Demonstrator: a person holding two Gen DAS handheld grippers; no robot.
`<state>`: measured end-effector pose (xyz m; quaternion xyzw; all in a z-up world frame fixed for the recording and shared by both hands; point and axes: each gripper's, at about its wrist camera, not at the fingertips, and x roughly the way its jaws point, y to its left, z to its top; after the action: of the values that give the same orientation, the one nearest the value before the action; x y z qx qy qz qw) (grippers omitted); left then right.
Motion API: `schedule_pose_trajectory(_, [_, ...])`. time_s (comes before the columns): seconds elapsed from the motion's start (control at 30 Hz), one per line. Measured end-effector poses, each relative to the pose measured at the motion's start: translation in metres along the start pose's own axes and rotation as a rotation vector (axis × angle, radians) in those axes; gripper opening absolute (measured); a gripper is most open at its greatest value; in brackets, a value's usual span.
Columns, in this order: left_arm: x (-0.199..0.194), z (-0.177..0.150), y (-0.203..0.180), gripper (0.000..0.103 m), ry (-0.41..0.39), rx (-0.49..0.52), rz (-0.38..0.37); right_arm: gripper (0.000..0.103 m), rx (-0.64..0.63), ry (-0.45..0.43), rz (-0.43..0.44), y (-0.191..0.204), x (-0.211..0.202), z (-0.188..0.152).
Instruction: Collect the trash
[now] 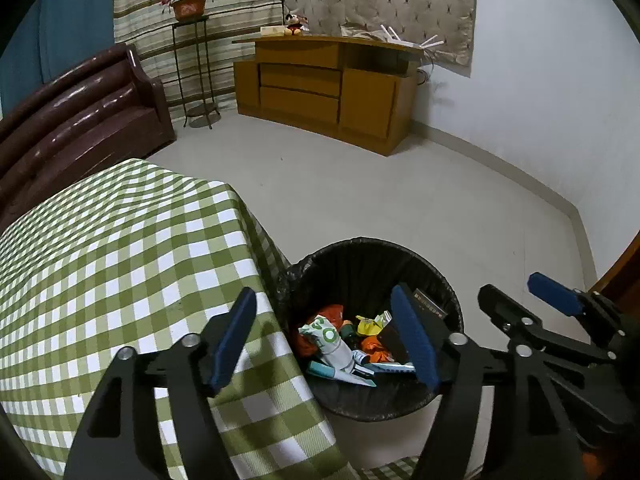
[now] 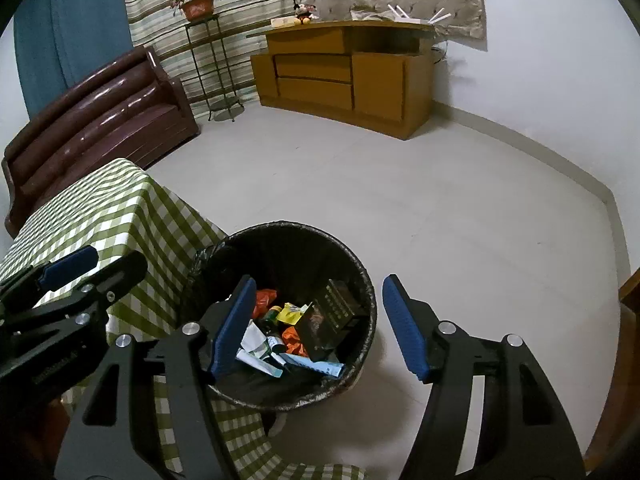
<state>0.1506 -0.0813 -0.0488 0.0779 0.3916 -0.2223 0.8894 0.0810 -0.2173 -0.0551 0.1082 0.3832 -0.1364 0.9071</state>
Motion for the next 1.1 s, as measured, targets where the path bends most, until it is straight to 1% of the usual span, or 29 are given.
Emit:
schedule_pose_trajectory(0.1, [-0.006, -0.001, 0.001, 0.073, -0.010, -0.006, 0.003, 0.066, -0.002, -0.016, -0.008, 0.002, -0.011, 0.001])
schedule_pose_trajectory(0.17, [-0.013, -0.002, 0.002, 0.075, -0.021, -0.007, 0.010, 0.072, -0.005, -0.031, -0.015, 0.004, -0.020, 0.000])
schedule_pose_trajectory(0.3, [-0.029, -0.005, 0.004, 0.079, -0.055, 0.000, 0.035, 0.073, -0.005, -0.048, -0.022, 0.008, -0.035, -0.001])
schedule_pose_trajectory(0.4, [-0.045, -0.008, 0.008, 0.081, -0.085, -0.004, 0.050, 0.073, -0.005, -0.058, -0.030, 0.010, -0.046, -0.004])
schedule_pose_trajectory(0.5, [-0.057, -0.014, 0.012, 0.082, -0.099, -0.012, 0.059, 0.074, -0.008, -0.067, -0.039, 0.014, -0.057, -0.006])
schedule_pose_trajectory(0.83, [-0.106, -0.031, 0.025, 0.083, -0.154, -0.042, 0.069, 0.074, -0.012, -0.106, -0.047, 0.021, -0.094, -0.014])
schedule_pose_trajectory(1.1, [-0.133, -0.041, 0.031, 0.083, -0.191, -0.049, 0.092, 0.074, -0.015, -0.138, -0.037, 0.026, -0.121, -0.021])
